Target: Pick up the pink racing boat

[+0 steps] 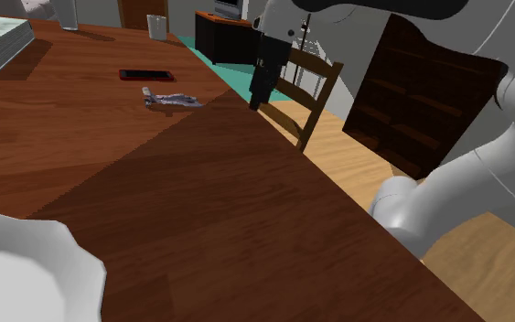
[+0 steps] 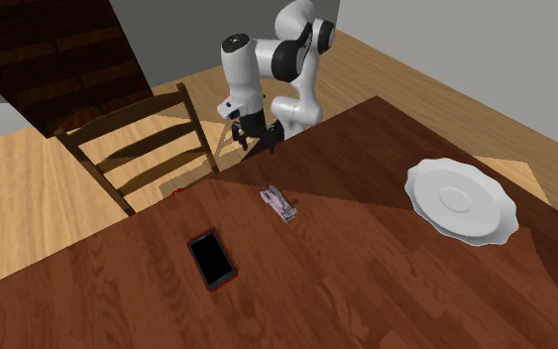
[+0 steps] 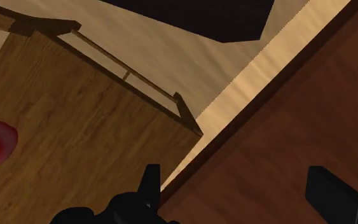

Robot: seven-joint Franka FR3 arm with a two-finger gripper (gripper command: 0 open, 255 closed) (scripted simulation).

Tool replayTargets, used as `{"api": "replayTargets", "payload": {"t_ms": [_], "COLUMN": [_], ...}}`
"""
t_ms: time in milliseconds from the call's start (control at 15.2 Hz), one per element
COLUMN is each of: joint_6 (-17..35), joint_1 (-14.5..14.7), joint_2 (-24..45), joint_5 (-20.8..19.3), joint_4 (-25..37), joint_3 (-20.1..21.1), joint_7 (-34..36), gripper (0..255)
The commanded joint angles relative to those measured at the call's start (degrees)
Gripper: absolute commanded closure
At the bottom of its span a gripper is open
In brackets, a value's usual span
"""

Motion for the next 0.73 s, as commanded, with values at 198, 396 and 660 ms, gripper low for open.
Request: {"api": "replayTargets", "payload": {"t_ms": [198,396,660], "joint_6": [-2.8,-5.3,-9.7], "joint_1": [3.3,4.9,6.8], "joint_2": [11.7,18.9,28.5], "joint_5": [0.2,0.4,0.3], "joint_4": [12.9,21.6,34.6], "joint_3": [-0.1,0.5,2.1], "joint_7": [-9.7,-14.8,-21.0], "gripper": [0,0,0]}}
